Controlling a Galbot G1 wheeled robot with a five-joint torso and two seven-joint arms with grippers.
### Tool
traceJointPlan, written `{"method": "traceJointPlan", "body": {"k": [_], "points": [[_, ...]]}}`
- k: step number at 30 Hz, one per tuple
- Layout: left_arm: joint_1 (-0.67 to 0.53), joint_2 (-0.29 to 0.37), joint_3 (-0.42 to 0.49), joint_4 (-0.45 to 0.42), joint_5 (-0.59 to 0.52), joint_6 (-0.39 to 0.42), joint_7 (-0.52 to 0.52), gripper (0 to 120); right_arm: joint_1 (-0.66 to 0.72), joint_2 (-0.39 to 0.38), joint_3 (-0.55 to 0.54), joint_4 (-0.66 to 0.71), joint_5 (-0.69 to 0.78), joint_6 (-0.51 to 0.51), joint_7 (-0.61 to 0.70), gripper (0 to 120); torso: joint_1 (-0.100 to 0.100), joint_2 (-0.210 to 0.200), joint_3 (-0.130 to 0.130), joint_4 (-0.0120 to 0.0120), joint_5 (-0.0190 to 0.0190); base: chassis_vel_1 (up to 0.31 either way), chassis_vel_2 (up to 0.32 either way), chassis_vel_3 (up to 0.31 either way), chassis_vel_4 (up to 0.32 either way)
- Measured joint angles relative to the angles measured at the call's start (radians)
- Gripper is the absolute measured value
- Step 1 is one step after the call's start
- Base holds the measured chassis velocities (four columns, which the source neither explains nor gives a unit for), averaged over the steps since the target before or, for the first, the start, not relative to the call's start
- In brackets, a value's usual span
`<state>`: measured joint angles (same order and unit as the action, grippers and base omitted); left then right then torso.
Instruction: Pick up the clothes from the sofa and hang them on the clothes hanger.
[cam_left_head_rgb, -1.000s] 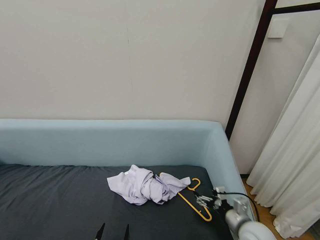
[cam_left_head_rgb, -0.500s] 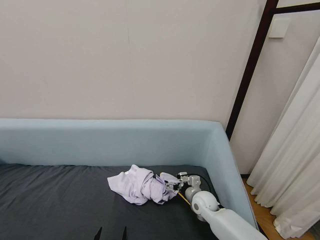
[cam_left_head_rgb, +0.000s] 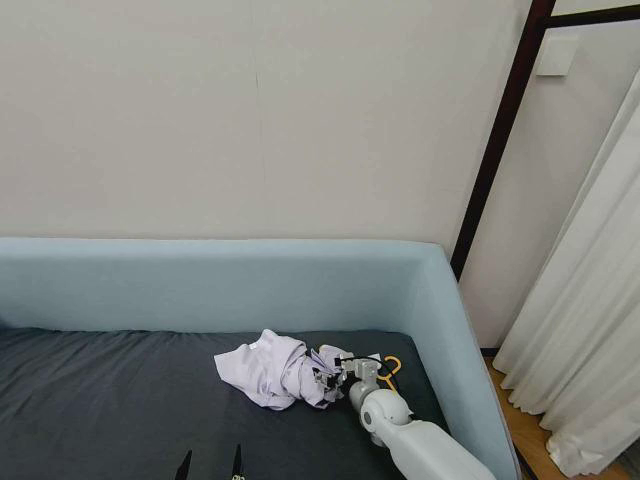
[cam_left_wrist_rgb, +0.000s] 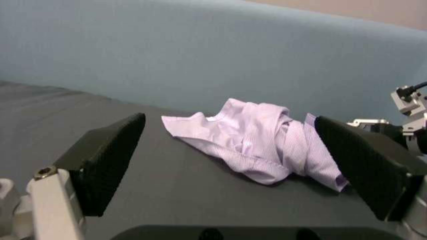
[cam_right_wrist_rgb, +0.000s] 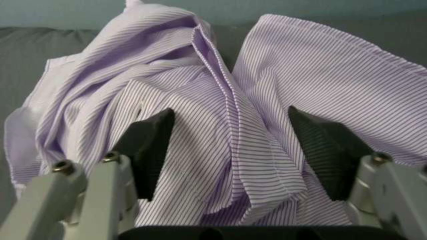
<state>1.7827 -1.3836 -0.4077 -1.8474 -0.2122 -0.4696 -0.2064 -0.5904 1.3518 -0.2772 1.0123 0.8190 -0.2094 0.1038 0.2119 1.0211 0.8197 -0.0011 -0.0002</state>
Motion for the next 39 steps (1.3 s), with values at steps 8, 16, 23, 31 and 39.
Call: {"method": "traceJointPlan", "body": {"k": [8,16,23,31,39], "points": [[0.000,-0.001,0.004,0.008,-0.009,-0.006,0.000,100,0.004,0.018,0.025,-0.044,0.013,0.005,-0.002,38,0.000,0.000,0.000,0.0000,-0.0001,0.000,0.000,0.000,0.000],[-0.001,-0.004,0.010,0.010,-0.007,-0.007,-0.001,100,0.006,0.010,0.024,-0.042,0.031,0.006,-0.007,11,0.000,0.000,0.000,-0.0001,0.0000,0.000,0.000,0.000,0.000],[0.001,-0.010,0.010,0.012,-0.005,-0.007,-0.004,100,0.003,-0.001,0.017,-0.022,0.036,0.019,-0.004,0,0.000,0.000,0.000,-0.0001,0.0000,0.000,0.000,0.000,0.000],[-0.005,-0.012,0.007,0.008,-0.006,-0.007,-0.016,100,0.008,-0.066,0.027,0.221,0.060,0.041,0.081,0,0.000,0.000,0.000,0.0001,0.0002,0.000,0.000,0.000,0.000],[-0.023,-0.007,0.006,0.006,-0.023,-0.007,-0.023,100,0.135,-0.173,0.009,0.577,0.207,-0.008,0.233,0,0.000,0.000,0.000,0.0000,0.0000,0.000,0.000,0.000,0.000]]}}
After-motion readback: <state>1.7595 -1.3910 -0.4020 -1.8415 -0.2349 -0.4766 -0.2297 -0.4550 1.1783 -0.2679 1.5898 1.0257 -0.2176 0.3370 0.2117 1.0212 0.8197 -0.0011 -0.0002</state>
